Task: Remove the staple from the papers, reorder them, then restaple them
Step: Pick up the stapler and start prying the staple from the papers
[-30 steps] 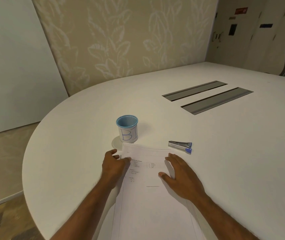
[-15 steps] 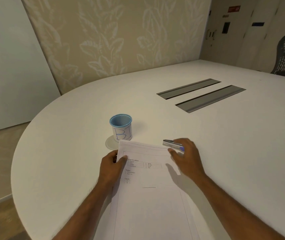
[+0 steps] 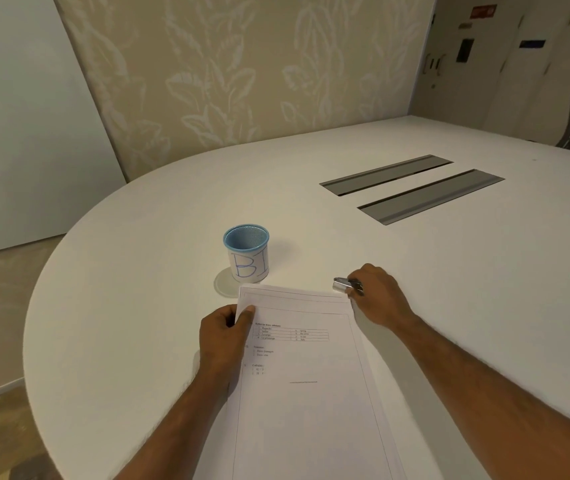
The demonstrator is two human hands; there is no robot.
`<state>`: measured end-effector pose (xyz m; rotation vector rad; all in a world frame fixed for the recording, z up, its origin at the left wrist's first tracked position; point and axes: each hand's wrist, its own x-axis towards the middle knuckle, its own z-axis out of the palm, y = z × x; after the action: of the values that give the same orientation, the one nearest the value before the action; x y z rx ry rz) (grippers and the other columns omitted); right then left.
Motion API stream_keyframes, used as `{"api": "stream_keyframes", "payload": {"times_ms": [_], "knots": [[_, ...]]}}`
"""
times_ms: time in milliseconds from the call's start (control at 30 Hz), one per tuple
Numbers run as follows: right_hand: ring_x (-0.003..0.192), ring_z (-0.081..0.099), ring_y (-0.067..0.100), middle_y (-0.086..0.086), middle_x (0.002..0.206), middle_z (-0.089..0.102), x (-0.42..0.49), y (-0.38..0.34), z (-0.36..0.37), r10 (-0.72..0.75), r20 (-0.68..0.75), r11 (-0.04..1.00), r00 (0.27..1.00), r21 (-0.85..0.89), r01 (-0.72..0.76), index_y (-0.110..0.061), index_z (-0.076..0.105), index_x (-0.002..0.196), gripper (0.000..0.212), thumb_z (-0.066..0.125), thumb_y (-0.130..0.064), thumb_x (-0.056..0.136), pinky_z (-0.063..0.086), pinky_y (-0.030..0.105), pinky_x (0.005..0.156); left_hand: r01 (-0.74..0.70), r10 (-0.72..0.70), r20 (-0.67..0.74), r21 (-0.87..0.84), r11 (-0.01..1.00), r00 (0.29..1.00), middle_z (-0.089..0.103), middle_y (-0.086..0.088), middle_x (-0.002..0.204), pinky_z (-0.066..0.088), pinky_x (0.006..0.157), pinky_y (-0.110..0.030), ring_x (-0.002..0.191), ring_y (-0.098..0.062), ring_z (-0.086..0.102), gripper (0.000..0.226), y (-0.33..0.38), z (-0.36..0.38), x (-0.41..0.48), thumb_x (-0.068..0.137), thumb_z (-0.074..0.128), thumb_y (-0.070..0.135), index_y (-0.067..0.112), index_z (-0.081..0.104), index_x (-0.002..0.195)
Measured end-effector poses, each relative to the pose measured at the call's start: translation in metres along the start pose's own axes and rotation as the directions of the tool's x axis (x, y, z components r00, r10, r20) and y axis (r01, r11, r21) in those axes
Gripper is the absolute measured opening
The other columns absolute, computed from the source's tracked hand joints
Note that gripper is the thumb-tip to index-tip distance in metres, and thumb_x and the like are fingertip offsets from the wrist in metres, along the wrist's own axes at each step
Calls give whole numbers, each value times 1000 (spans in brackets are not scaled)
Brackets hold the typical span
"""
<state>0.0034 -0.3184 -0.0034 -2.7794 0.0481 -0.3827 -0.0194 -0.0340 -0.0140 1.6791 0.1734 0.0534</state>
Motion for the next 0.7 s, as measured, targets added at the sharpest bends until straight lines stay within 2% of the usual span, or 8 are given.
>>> {"api": "stream_keyframes", "payload": {"times_ms": [100,233,333,400,467,500,567,700], "knots": [[89,59,25,7,100,63,0,-4,-4,-29,-50,998,998,56,32,-10,65,104,19,59,-22,92,47,35,74,4,-4,5,-10,1000,1000,78,4,77,62,64,-35,71,-22,75,17,-1,2,0,90,65,28,21,76,79],[82,58,18,4,97,59,-7,-35,-18,31,-114,915,993,403,18,-11,62,101,14,56,-21,94,44,26,68,13,-13,4,-16,1000,1000,79,10,80,62,67,-32,74,-18,75,14,1,4,-1,90,64,28,26,76,83],[66,64,17,8,87,63,-23,-72,-18,127,52,631,991,766,-121,-12,64,96,8,56,-14,94,47,20,56,15,-15,6,-9,1000,1000,78,11,79,63,66,-32,73,-17,75,15,2,4,-2,90,64,31,27,76,82],[51,60,13,8,80,62,-38,-95,-10,155,213,414,965,873,-259,-14,65,91,12,53,-13,95,44,18,45,17,-17,9,-3,1000,1000,78,8,77,63,65,-34,70,-17,75,16,3,4,-2,90,64,32,25,76,81],[46,58,14,7,75,62,-53,-116,-1,121,332,230,935,907,-352,-13,65,89,14,52,-13,95,47,21,43,14,-14,2,8,1000,1000,78,5,75,63,62,-33,67,-19,75,18,4,4,-3,90,64,32,24,76,80],[48,58,16,6,74,62,-60,-125,4,94,363,197,927,906,-374,-13,65,90,13,54,-16,95,49,24,45,9,-9,-1,10,1000,1000,78,4,73,62,59,-31,66,-19,75,18,5,4,-4,91,64,31,23,76,80],[55,61,18,7,76,65,-69,-136,13,60,375,249,925,892,-378,-14,65,98,12,59,-23,93,54,29,50,-6,6,3,-6,1000,1000,78,1,72,58,54,-25,63,-20,74,19,7,4,-6,92,63,30,21,77,82],[62,68,20,15,87,71,-73,-143,20,120,353,285,928,883,-372,-13,64,106,18,63,-20,90,61,35,63,-1,2,13,-26,1000,1000,77,-5,74,57,57,-24,64,-20,71,26,10,1,-10,95,59,27,17,78,80]]}}
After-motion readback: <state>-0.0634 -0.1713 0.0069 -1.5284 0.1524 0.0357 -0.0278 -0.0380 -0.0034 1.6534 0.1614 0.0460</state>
